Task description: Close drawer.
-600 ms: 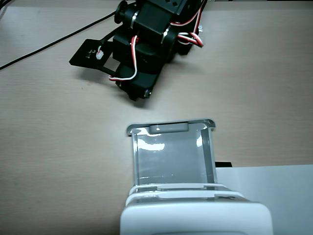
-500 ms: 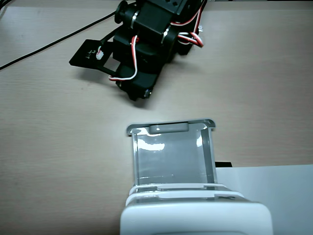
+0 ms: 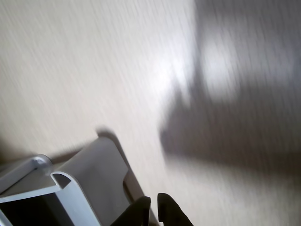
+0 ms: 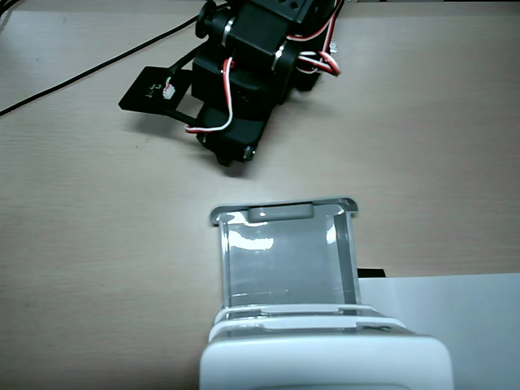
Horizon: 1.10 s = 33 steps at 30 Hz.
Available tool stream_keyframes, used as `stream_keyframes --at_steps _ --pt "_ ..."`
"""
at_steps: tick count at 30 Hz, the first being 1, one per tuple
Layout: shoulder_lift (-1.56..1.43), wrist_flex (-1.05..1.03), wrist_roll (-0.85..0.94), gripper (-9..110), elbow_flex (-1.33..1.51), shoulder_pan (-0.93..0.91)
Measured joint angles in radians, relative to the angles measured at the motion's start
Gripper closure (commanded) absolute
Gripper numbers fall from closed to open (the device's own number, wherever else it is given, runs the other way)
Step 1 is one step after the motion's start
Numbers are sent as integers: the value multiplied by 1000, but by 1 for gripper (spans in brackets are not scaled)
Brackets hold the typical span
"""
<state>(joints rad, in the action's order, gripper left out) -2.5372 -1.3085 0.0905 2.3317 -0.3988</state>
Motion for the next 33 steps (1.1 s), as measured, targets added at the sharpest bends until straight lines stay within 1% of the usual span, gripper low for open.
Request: stream_keyframes --at_steps 33 --pt "5 35 20 101 15 0"
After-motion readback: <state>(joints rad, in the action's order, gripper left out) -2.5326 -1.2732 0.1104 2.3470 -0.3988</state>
